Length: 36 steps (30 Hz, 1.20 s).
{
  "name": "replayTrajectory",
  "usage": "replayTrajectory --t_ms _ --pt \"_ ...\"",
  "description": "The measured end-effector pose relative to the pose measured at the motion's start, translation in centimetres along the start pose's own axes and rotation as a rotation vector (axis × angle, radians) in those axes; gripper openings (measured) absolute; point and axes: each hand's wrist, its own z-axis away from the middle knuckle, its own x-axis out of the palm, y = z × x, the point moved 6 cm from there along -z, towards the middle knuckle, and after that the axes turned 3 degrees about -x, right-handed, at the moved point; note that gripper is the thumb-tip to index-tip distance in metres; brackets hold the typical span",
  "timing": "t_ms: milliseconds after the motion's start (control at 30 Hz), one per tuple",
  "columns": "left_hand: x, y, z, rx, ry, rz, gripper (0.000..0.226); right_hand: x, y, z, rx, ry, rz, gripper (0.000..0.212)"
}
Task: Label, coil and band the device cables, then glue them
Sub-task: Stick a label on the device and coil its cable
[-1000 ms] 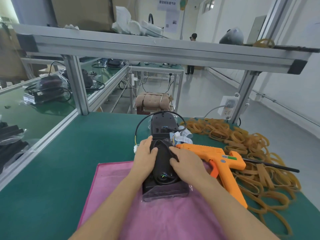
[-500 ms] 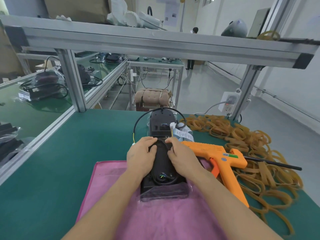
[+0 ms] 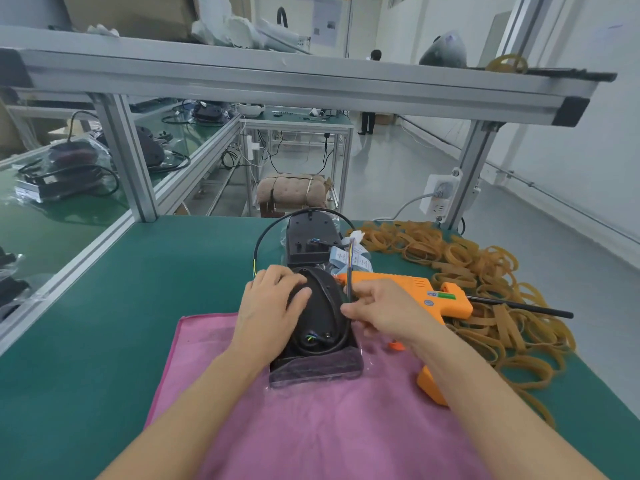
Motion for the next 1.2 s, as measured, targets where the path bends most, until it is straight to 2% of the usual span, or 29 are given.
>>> replayTrajectory --t_ms 100,167,233,300,400,467,567,633,733,900,967,1100,1200 --pt "0.1 1.8 1.9 0.132 -0.183 0.215 0.034 0.5 -0.4 -0.3 -0.112 0.048 -0.039 0.016" --pt "0.7 2.4 3.1 0.190 -0.293 0.255 0.037 0.6 -0.2 -0.5 -0.126 0.093 -0.059 0.019" --pt "0.6 2.6 3.5 0.203 -0.302 0.269 0.042 0.5 0.4 -0.7 -0.101 0.155 -0.077 0.028" --pt "0.7 3.0 3.6 0.237 -0.308 0.224 0.040 0.5 0.6 -0.7 -0.096 0.202 0.006 0.035" --pt "0.9 3.1 3.7 0.266 -0.336 0.176 0.032 0.8 0.5 -1.0 -0.110 0.188 0.250 0.027" --pt "0.5 2.2 3.3 0.161 -0.254 0.278 0.026 0.9 0.4 -1.4 -0.102 0.178 0.331 0.024" --pt "-0.6 -1.6 2.7 -0.297 0.052 0.388 0.024 1.0 1.1 -1.6 -0.037 0.166 0.298 0.031" --pt "0.3 -4.0 2.3 -0.606 -0.016 0.414 0.034 1.4 1.9 -1.7 0.017 0.123 0.185 0.029" --pt "2.1 -5.8 1.2 -0.854 -0.216 0.617 0.037 1.8 2.3 -1.6 0.065 0.098 0.050 0.024" --pt "1.3 -4.4 0.1 -0.864 -0.169 0.838 0.013 1.7 1.8 0.1 0.084 0.154 -0.262 0.024" --pt "0.2 -3.7 0.3 -0.835 -0.139 0.873 0.011 1.3 1.1 1.4 0.055 0.183 -0.323 0.024" --pt "-0.7 -3.0 2.5 -0.824 -0.194 0.829 0.019 1.1 0.7 4.8 0.025 0.168 -0.280 0.029" --pt "0.2 -3.2 4.0 -0.853 -0.327 0.726 0.025 2.3 2.0 6.1 0.071 0.118 -0.226 0.028"
